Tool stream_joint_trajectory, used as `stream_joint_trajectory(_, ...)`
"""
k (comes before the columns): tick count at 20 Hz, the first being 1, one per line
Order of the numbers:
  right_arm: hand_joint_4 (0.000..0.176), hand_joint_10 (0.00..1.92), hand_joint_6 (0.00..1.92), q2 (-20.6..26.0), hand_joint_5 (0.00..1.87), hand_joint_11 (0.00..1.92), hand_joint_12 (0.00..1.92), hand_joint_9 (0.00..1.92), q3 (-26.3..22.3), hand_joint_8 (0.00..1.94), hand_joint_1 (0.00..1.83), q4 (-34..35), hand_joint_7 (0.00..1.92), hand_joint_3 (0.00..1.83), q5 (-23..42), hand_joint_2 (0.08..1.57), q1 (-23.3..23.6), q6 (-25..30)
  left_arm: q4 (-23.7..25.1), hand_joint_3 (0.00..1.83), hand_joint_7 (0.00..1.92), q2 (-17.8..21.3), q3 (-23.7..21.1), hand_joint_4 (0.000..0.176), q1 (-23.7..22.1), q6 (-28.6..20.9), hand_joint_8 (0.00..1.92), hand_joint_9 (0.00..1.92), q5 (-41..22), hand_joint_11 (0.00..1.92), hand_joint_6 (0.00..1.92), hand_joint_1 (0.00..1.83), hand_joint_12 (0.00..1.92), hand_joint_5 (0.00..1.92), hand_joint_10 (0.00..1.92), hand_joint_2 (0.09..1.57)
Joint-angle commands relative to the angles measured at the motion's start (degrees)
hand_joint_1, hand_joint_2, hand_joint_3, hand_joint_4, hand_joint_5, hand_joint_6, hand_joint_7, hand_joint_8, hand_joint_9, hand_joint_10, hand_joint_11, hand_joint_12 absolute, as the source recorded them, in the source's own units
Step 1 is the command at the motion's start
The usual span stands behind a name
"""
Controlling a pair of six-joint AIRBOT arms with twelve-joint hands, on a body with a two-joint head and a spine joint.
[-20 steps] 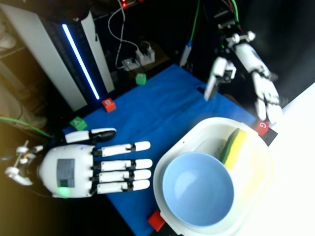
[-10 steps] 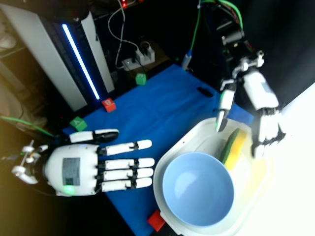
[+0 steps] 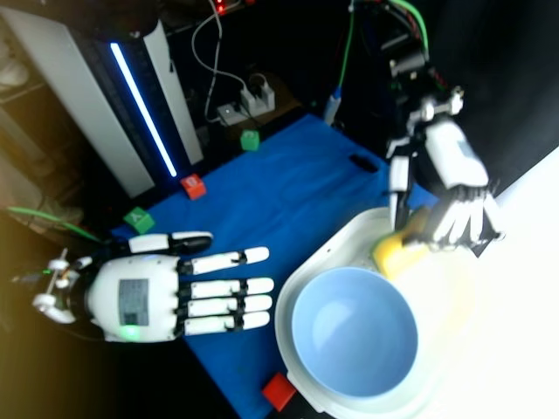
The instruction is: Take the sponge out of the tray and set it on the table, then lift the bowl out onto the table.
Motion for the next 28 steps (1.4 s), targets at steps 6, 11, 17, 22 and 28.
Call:
stream_joint_trajectory(6,0.126,0.01,0.01,0.54,0.33,0.00,0.14,0.08,-1.53,0.01,0.64,3.07,0.17,0.00,6.15,1.23,0.38,0.88,1.97,0.00,1.06,11.28,-12.74,0.000,0.39,-0.27,0.90,1.04,-20.75,0.84,0.55,1.37,1.31,1.12,1.05,1.06)
stream_joint_trajectory(11,0.165,0.00,0.00,1.44,0.34,0.02,0.03,0.08,-2.58,0.00,0.55,3.55,0.18,0.00,6.15,1.23,0.38,0.88,3.43,0.00,1.06,21.65,-24.54,0.000,8.66,-0.29,0.88,0.85,-29.49,0.40,0.84,1.38,1.28,1.05,1.17,1.09)
stream_joint_trajectory(17,0.142,0.01,0.01,1.25,0.37,0.09,0.06,0.14,-2.88,0.01,0.59,3.98,0.23,0.00,6.18,1.24,0.38,0.88,-0.20,0.00,0.98,24.44,-32.85,0.000,22.36,-0.98,1.00,0.96,-35.59,0.91,0.74,1.38,1.21,1.02,1.20,1.09)
stream_joint_trajectory(22,0.108,0.00,0.00,1.09,0.35,0.09,0.09,0.13,-2.98,0.00,0.76,4.34,0.21,0.01,6.19,1.30,0.36,0.88,-1.06,0.00,0.99,22.14,-32.48,0.000,25.51,-1.82,1.14,0.90,-31.78,0.76,0.49,1.30,1.32,1.15,1.06,1.08)
stream_joint_trajectory(28,0.133,0.01,0.00,1.27,0.34,0.09,0.10,0.16,-3.19,0.00,0.76,4.51,0.21,0.00,6.20,1.29,0.32,0.88,-5.77,0.00,0.72,20.56,-30.88,0.000,28.81,-1.47,0.03,0.62,-29.60,0.30,0.01,0.96,1.05,0.83,0.23,0.99)
